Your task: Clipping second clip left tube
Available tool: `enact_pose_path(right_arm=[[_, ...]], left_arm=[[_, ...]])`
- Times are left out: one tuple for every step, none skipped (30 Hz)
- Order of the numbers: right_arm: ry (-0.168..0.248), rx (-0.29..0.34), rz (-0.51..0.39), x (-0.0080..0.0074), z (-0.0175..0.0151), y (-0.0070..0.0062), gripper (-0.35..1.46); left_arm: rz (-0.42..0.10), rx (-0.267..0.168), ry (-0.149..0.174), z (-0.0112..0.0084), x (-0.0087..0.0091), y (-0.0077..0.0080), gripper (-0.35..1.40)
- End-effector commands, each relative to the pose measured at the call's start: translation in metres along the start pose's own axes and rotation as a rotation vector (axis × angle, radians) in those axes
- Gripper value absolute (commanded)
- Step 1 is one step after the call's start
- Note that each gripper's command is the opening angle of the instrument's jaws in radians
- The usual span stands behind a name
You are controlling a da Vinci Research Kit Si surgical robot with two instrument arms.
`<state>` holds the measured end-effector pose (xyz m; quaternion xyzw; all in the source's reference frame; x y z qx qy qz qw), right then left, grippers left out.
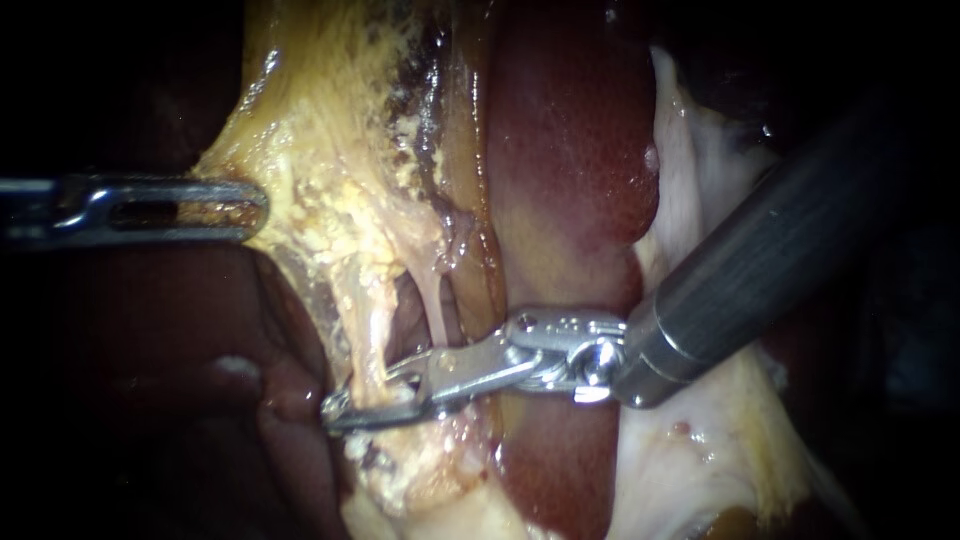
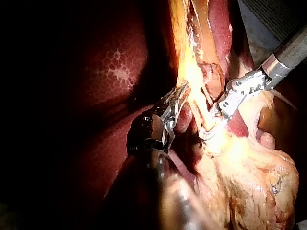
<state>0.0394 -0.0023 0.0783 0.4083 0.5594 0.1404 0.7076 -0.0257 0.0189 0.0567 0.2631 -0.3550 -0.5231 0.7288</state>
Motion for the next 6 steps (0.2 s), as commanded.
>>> enact_pose_path(right_arm=[[0.000, 0.000, 0.000, 0.0000, 0.0000, 0.0000, -0.35], [0.000, 0.000, 0.000, 0.0000, 0.0000, 0.0000, -0.35], [0.000, 0.000, 0.000, 0.0000, 0.0000, 0.0000, -0.35], [0.000, 0.000, 0.000, 0.0000, 0.0000, 0.0000, -0.35], [0.000, 0.001, 0.000, 0.0000, 0.0000, 0.0000, -0.35], [0.000, 0.001, 0.000, 0.0000, 0.0000, -0.0001, -0.35]], left_arm=[[0.000, 0.000, 0.000, 0.0000, 0.0000, 0.0000, -0.35], [0.000, 0.000, 0.000, 0.0000, 0.0000, 0.0000, -0.35], [0.000, 0.000, 0.000, 0.0000, 0.0000, 0.0000, -0.35], [0.000, 0.000, 0.000, 0.0000, 0.0000, 0.0000, -0.35], [0.000, 0.000, 0.000, 0.0000, 0.0000, 0.0000, -0.35], [0.000, 0.000, 0.000, 0.0000, 0.0000, 0.0000, -0.35]])
